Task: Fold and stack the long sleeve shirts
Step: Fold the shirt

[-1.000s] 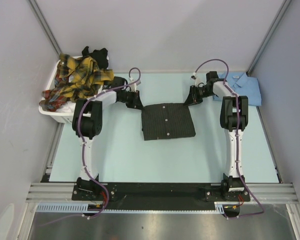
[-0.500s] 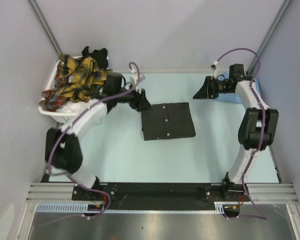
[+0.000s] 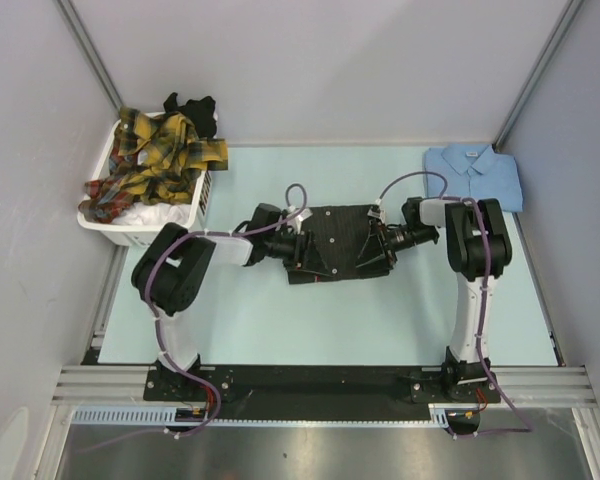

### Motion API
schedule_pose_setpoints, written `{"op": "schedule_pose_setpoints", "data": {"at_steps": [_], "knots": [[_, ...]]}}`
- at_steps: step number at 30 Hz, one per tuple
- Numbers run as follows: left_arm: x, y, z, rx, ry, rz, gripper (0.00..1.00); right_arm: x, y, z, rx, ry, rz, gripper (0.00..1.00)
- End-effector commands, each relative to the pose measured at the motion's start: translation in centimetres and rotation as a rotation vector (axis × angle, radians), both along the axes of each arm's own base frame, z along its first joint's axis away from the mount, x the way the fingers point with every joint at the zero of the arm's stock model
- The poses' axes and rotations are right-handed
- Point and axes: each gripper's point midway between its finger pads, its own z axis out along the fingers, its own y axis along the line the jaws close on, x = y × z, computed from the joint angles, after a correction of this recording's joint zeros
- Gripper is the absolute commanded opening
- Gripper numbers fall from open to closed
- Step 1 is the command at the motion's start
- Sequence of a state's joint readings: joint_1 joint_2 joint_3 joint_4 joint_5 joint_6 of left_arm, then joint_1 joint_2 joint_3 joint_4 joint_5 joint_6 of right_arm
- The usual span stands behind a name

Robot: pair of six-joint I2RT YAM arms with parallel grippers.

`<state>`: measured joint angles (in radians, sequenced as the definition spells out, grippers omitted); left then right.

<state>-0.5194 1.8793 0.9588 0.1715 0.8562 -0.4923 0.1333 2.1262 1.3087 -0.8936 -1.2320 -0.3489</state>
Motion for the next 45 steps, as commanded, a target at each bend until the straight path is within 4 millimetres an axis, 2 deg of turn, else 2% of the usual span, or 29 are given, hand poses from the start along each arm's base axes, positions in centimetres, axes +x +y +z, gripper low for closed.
{"op": "schedule_pose_setpoints", "data": {"at_steps": [1, 2, 6, 8, 10, 11, 13, 14, 15, 16, 17, 18, 19, 20, 21, 23, 24, 26, 27, 28, 30, 32, 34, 36, 38, 39, 40, 41, 45], "knots": [[1.8, 4.2, -3.4, 0.032, 0.118, 0.174, 0.70, 2.3, -0.8, -2.9, 0.024, 0.039, -0.045, 0.78], [1.3, 5.8, -4.6, 0.056, 0.149, 0.205, 0.70, 2.1, -0.9, -3.4, 0.023, 0.064, -0.050, 0.78], [-0.3, 8.2, -5.9, 0.106, 0.178, 0.235, 0.72, 0.7, -2.8, -4.9, 0.003, 0.174, -0.093, 0.77], [-0.4, 8.0, -3.7, 0.063, 0.116, 0.190, 0.73, 0.9, -3.3, -3.5, 0.022, 0.160, -0.093, 0.76], [-1.4, 7.6, -1.1, 0.015, 0.098, 0.116, 0.76, 1.1, -3.6, 0.3, 0.059, 0.121, -0.089, 0.77], [-1.2, 7.1, 1.7, -0.022, 0.014, 0.075, 0.78, 1.8, -3.5, 2.0, 0.072, 0.084, -0.093, 0.78], [-1.8, 6.7, 4.8, -0.039, -0.046, 0.036, 0.87, 2.7, -3.2, 5.9, 0.105, 0.039, -0.119, 0.90], [-1.9, 5.6, 8.1, -0.078, -0.154, -0.007, 0.96, 3.6, -3.1, 7.4, 0.115, 0.000, -0.125, 0.99], [-2.2, 5.1, 9.2, -0.070, -0.181, -0.022, 0.99, 4.4, -3.0, 8.5, 0.132, -0.061, -0.131, 1.00], [-1.6, 4.6, 10.1, -0.053, -0.232, -0.011, 1.00, 4.9, -2.8, 9.5, 0.116, -0.005, -0.164, 1.00], [-1.7, 3.1, 11.6, -0.064, -0.281, -0.033, 1.00, 4.9, -2.3, 10.3, 0.099, -0.026, -0.174, 1.00], [-1.4, 2.3, 11.8, -0.054, -0.292, -0.032, 0.99, 7.2, -2.0, 10.2, 0.083, -0.165, -0.197, 1.00], [-0.3, 1.7, 11.3, -0.015, -0.302, 0.007, 1.00, 7.8, -1.6, 10.2, 0.071, -0.180, -0.224, 1.00], [0.3, 0.2, 12.4, -0.023, -0.310, 0.011, 1.00, 8.4, -0.7, 10.9, 0.063, -0.116, -0.272, 1.00], [1.3, -0.6, 10.9, -0.002, -0.270, 0.023, 0.99, 10.2, -0.1, 11.0, 0.080, -0.229, -0.294, 1.00], [3.9, -2.0, 12.2, -0.086, -0.248, 0.114, 0.99, 11.5, 1.5, 11.5, 0.126, -0.208, -0.302, 1.00], [4.7, -2.5, 10.6, -0.095, -0.192, 0.139, 0.99, 12.3, 2.1, 10.1, 0.135, -0.162, -0.295, 1.00], [6.1, -3.0, 9.8, -0.144, -0.076, 0.199, 0.99, 13.3, 3.0, 9.3, 0.163, -0.141, -0.293, 1.00], [6.6, -3.0, 8.8, -0.144, -0.029, 0.213, 0.99, 13.5, 3.5, 7.3, 0.150, -0.103, -0.294, 1.00], [6.9, -3.0, 6.8, -0.140, 0.050, 0.233, 0.99, 13.5, 3.7, 6.5, 0.147, -0.082, -0.295, 1.00], [7.6, -2.2, 5.1, -0.136, 0.065, 0.251, 0.99, 13.5, 4.1, 3.8, 0.143, -0.020, -0.292, 1.00], [8.3, -0.1, 0.8, -0.047, 0.101, 0.290, 0.99, 13.9, 3.8, 1.9, 0.132, -0.012, -0.312, 1.00], [8.4, 3.0, -2.9, 0.050, 0.134, 0.324, 0.99, 14.5, 2.5, -0.8, 0.103, 0.018, -0.346, 1.00], [8.0, 5.1, -4.4, 0.083, 0.160, 0.345, 0.99, 15.3, 0.7, -2.1, 0.092, 0.006, -0.375, 1.00], [7.2, 7.1, -4.1, 0.073, 0.162, 0.332, 0.99, 15.9, -0.9, -2.2, 0.060, 0.036, -0.388, 1.00], [6.4, 7.1, -3.2, 0.046, 0.143, 0.270, 0.99, 16.1, -2.4, -2.3, 0.044, -0.034, -0.372, 1.00], [5.9, 7.0, -2.1, 0.023, 0.138, 0.229, 1.00, 15.4, -2.8, -1.9, 0.014, 0.040, -0.365, 1.00], [5.8, 6.5, 0.1, -0.013, 0.089, 0.195, 1.00, 16.6, -2.8, -0.2, 0.025, -0.016, -0.347, 1.00], [6.0, 2.7, 7.3, -0.117, -0.093, 0.066, 0.99, 16.9, -2.1, 4.3, 0.085, -0.039, -0.314, 1.00]]}}
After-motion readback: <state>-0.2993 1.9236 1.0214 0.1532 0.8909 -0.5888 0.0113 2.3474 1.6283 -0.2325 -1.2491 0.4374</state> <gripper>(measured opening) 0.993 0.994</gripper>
